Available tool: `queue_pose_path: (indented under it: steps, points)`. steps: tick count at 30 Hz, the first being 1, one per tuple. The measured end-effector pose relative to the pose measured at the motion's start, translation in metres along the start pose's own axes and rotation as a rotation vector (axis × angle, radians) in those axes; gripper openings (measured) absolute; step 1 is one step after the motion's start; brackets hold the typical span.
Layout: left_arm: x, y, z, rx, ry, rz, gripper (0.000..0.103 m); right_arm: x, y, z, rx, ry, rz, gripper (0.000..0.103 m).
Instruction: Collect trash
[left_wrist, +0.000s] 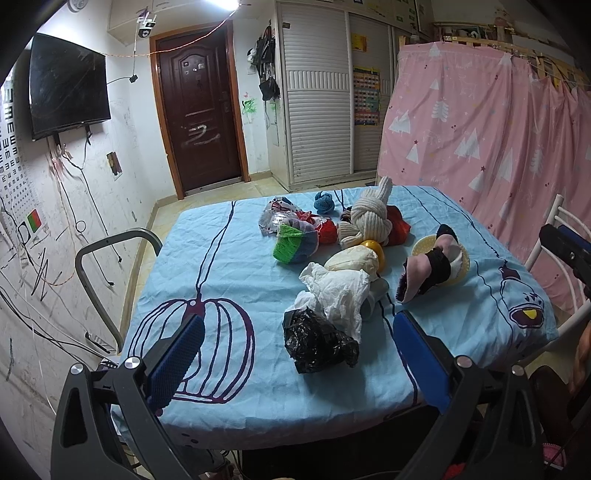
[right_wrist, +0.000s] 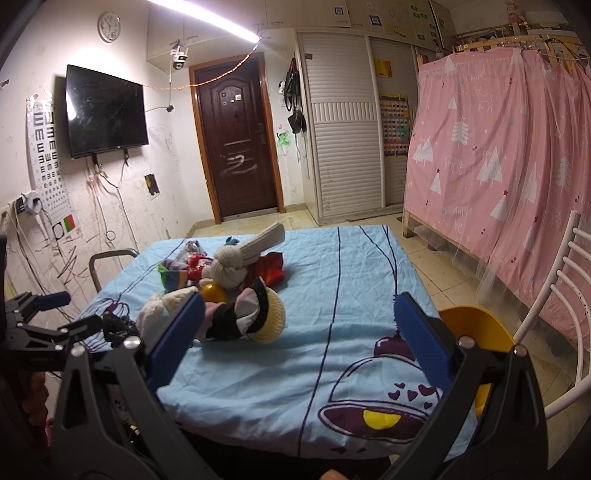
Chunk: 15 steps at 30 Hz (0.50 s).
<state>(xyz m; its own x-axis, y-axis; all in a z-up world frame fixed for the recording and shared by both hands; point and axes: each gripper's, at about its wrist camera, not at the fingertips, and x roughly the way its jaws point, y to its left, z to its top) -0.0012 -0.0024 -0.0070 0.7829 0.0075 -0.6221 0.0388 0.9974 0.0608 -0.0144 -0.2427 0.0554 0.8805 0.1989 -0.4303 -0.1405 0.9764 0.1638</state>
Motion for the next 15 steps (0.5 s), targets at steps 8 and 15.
queue_pose_path:
  steps: [8,15]
  points:
    - [-0.0006,-0.0002,0.0003,0.002,-0.001,0.001,0.093,0.0002,0.0008,-0.0007,-0.001,-0.001,-0.001,0.098]
    - [-0.0009,-0.0003,0.0004,0.003,0.000,0.002,0.093,0.0002,0.0009,-0.0006,-0.001,0.000,-0.002,0.098]
